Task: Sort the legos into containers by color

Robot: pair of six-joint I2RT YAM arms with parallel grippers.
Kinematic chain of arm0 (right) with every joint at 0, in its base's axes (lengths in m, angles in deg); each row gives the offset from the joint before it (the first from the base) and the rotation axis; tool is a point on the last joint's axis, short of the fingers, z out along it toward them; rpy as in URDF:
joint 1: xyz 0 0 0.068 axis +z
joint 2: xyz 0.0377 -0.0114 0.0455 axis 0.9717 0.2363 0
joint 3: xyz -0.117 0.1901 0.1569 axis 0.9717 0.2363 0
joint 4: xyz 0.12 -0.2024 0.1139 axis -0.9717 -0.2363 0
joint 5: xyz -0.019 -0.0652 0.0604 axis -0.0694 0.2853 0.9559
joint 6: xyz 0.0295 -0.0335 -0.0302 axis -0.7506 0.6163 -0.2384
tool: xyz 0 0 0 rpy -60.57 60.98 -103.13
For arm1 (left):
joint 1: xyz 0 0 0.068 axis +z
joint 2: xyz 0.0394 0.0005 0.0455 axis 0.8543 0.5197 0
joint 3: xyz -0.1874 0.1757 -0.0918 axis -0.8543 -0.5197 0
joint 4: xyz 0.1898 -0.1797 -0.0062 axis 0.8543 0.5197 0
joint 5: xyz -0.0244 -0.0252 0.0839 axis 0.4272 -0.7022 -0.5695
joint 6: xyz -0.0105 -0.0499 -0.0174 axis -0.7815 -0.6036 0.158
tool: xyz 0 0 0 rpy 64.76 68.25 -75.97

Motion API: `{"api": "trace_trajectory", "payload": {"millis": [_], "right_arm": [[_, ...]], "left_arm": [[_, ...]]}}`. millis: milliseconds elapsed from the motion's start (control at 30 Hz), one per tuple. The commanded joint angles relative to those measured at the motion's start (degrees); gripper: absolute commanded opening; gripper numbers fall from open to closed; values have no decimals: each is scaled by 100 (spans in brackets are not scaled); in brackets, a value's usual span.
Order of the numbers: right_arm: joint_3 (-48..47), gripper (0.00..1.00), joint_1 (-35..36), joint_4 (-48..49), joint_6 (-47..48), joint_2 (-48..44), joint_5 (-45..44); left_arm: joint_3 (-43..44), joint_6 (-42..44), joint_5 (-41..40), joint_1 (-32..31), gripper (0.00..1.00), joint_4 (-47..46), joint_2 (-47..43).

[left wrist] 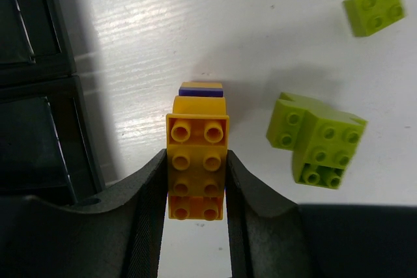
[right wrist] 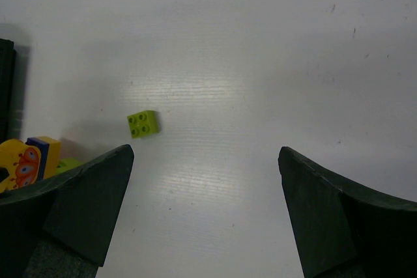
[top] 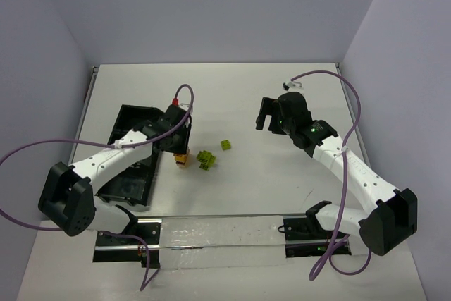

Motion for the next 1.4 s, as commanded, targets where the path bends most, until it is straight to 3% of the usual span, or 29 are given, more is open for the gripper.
{"api": "trace_trajectory", "payload": {"millis": [0,233,433,567,700,933,1100,1233,1367], "right_arm": [[-252,100,61,139,153,-137,439],[-148,100,54,1376,569,-535,3519],[-329,100,9,2072,592,-310,4873],[-367,100,-33,3188,-40,-40,5610],[-485,100,-43,4026,-540,353,5920],[-560,100,-51,5093,-1274,1041,6255],[-491,99,-35,6868,-2573,1624,6623],[-566,92,-18,7303,-2921,1848,6670],[-613,78,7,7440,-3032,1946,6705]], "left_arm": [[805,-34,758,118,0,-2,-558],[1457,-132,3425,1228,0,-660,-1288],[1456,-775,5072,1851,0,-1784,-1312],[1049,-1557,6145,2091,0,-3082,-1224],[784,-2032,6528,2119,0,-3942,-1186],[672,-2241,6693,2127,0,-4282,-1064],[550,-2252,6755,2119,0,-4390,-1055],[429,-2311,6781,2119,0,-4490,-1058],[428,-2272,6770,2125,0,-4482,-996]]}}
